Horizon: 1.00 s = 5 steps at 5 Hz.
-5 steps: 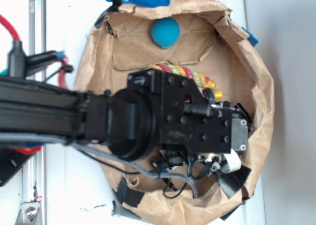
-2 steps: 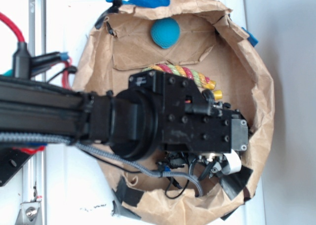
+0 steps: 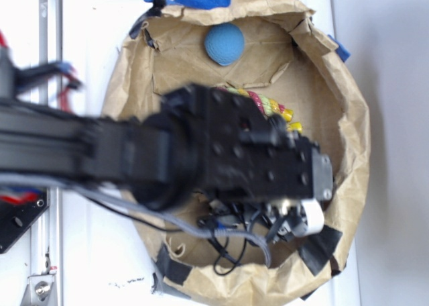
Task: Grab the blue block.
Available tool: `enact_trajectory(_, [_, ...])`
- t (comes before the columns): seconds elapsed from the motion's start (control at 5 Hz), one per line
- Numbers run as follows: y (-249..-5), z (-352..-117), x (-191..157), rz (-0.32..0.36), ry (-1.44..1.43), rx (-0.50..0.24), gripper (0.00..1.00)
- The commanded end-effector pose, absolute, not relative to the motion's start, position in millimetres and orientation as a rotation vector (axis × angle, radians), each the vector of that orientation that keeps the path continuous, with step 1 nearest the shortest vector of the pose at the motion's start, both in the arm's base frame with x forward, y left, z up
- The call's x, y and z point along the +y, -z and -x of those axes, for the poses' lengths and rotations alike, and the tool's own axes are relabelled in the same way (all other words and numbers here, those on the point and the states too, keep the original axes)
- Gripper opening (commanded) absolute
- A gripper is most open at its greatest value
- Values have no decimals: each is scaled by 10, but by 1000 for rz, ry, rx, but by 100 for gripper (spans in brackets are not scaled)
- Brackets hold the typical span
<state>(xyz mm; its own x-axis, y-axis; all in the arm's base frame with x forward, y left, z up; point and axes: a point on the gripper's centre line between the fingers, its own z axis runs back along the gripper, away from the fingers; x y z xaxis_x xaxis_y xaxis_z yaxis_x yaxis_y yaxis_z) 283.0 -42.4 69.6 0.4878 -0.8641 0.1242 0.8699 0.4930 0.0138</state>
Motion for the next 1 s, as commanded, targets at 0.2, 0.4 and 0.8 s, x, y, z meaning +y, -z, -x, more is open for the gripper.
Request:
enact_trajectory(0.2, [-1817,-2396,-194,50,478,-222,0])
enact_trajectory(0.4, [-1936,-2357,-175,46,324,-238,0])
enact_trajectory(0.8, [-1915,-2470,-172,5,278,-242,0])
